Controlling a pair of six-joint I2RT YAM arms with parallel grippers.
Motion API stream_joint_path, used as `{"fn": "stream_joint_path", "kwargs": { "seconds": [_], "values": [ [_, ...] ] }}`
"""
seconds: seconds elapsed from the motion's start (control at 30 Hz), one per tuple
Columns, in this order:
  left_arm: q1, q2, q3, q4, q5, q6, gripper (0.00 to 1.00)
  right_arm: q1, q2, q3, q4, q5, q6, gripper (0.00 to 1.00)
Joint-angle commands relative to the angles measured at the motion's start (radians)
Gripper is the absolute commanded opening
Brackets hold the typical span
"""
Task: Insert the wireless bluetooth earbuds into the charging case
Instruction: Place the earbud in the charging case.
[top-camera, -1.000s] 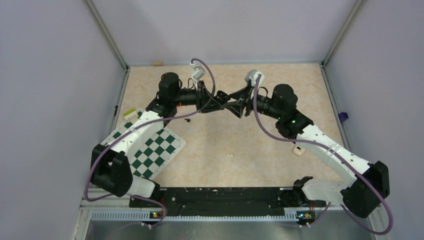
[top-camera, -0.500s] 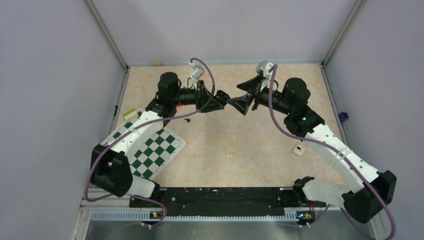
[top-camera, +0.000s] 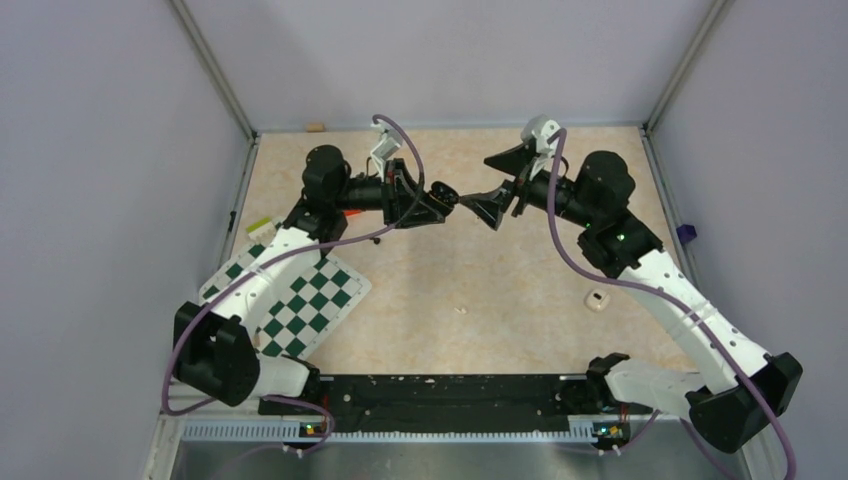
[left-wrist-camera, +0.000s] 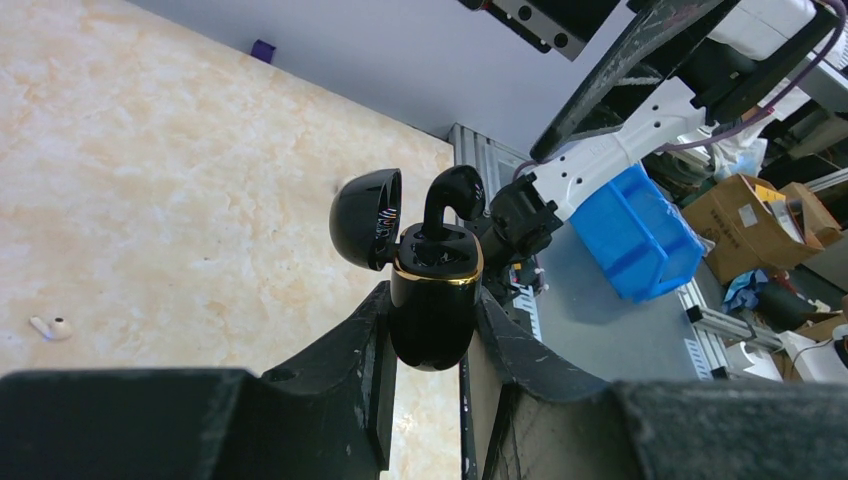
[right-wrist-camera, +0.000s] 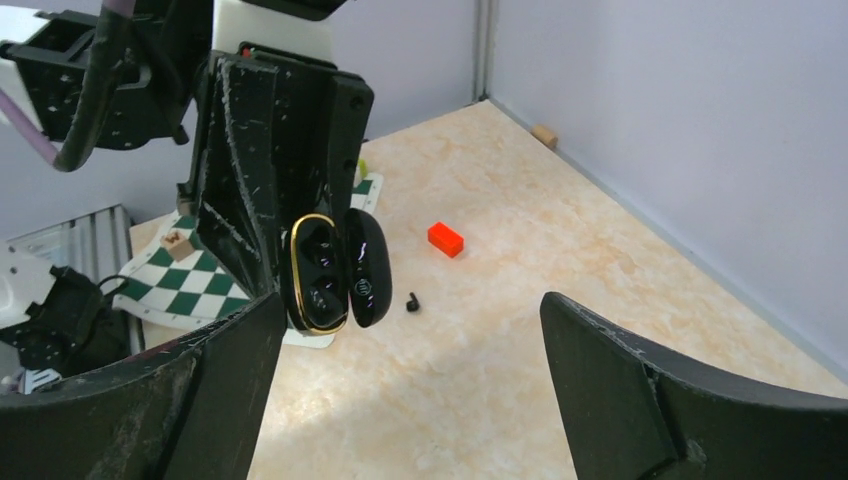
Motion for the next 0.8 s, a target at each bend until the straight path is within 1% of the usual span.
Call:
{"fn": "stream_joint_path", "kwargs": {
  "seconds": [0.0,0.17,0.33,0.53,0.77],
  "values": [
    [0.009,-0.05,-0.016,0.078,0.043,-0.007,0.0,-0.006,-0.03,-0.002,0.043,-0.135,-0.025,0.99],
    [0.009,-0.049,-0.024,0.065,0.036,0.022,0.0,-0.005,-0.03,-0.01,0.063,-0.108,0.017,0.99],
    [0.009,-0.054,-0.025,0.016,0.02,0.073,0.0,0.005,-0.002,-0.014,0.08,-0.064,0.056,0.99],
    [0.009,-0.055,-0.023,-0.003,0.013,0.091,0.0,0.047,0.026,-0.012,0.055,0.013,0.01,0.99],
    [0.008,-0.049,-0.021,-0.029,0.005,0.118,0.0,0.073,0.044,-0.015,0.04,0.05,-0.024,0.99]
  ]
}}
